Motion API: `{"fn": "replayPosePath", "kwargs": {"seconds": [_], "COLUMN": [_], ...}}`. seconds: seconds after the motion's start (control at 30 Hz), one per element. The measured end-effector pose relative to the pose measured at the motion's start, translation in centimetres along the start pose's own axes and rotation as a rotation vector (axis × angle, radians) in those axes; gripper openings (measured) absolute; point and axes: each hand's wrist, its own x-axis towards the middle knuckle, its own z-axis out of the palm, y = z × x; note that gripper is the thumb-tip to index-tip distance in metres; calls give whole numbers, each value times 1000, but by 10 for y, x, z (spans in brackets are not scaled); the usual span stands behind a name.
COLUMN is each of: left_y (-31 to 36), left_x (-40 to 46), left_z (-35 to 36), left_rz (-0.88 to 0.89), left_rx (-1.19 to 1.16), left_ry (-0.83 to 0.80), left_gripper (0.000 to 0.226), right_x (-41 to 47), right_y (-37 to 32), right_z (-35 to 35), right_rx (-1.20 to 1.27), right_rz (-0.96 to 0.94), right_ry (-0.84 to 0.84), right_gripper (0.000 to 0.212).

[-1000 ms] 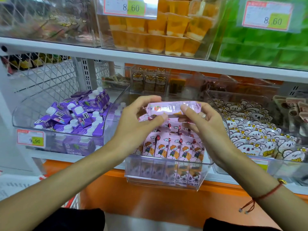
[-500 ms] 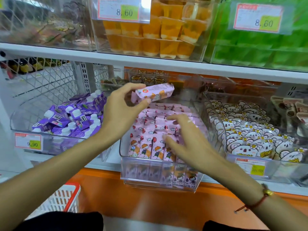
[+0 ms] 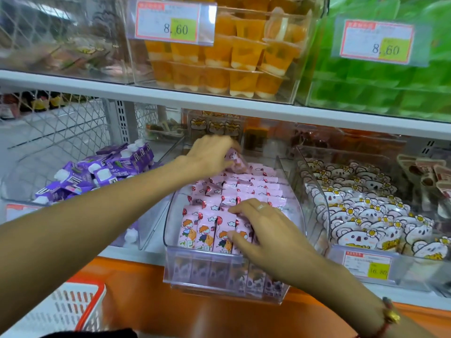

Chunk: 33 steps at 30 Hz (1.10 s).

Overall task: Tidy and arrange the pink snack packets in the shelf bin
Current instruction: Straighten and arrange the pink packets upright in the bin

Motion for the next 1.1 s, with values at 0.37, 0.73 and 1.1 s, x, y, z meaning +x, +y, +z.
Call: {"fn": "replayPosePath", "kwargs": {"seconds": [0.37, 0.73, 1.1], "left_y": [8, 3, 8], "left_x": [31, 31, 25], "left_z": [39, 35, 35], "left_rz": [-131, 21, -188], "left_rx": [-443, -143, -418], "left_ry": [-36, -397, -105], "left_gripper": [20, 32, 24], "right_x": [1, 1, -8], "right_y": [-1, -1, -8], "right_z": [-1, -3, 2], "right_rx": [-17, -41, -167], "right_rz": [-5, -4, 27], "right_ry": [-29, -42, -76], "right_gripper": [47, 46, 53]}}
